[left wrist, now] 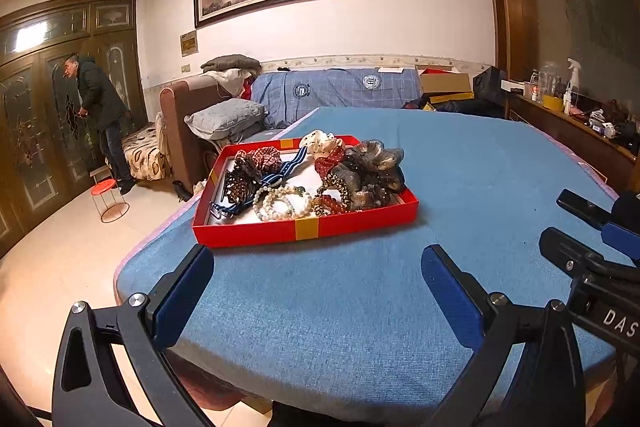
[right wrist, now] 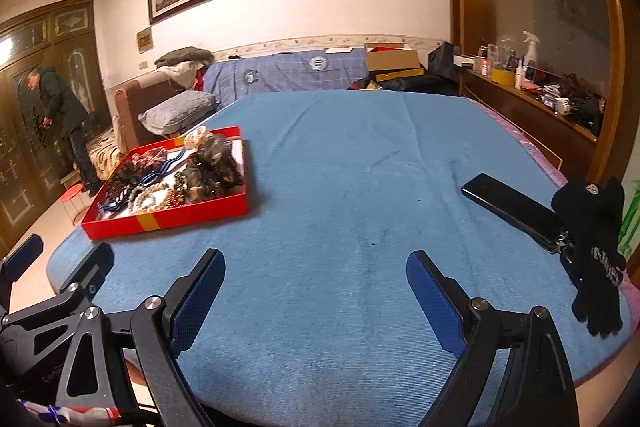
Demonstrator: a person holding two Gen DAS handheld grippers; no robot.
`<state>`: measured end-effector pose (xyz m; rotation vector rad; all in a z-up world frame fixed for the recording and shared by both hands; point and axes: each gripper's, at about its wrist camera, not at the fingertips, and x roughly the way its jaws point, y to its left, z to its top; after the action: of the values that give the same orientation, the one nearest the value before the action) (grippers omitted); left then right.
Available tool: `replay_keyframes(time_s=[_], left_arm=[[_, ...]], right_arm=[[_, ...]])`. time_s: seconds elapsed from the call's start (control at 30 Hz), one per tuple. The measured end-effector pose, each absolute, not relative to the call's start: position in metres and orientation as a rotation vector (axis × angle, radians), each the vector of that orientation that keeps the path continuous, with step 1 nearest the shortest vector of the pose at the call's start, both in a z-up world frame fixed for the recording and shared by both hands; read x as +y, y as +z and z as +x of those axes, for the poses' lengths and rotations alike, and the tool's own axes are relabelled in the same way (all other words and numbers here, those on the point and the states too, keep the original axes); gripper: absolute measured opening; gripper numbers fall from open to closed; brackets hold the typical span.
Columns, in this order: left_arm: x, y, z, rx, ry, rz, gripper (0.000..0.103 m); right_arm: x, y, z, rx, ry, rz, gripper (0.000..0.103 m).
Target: Organize jewelry
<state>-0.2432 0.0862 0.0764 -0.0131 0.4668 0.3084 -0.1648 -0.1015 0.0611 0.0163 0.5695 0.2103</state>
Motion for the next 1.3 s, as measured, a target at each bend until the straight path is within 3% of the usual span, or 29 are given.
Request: replay_keyframes(time_s=[1.3], left_arm=[[0.073, 0.066, -0.238, 0.527, 0.134, 0.006, 0.103]], right_arm=[[-0.119, 0.070, -0.166, 0.532, 0.102, 0.051, 0.097]])
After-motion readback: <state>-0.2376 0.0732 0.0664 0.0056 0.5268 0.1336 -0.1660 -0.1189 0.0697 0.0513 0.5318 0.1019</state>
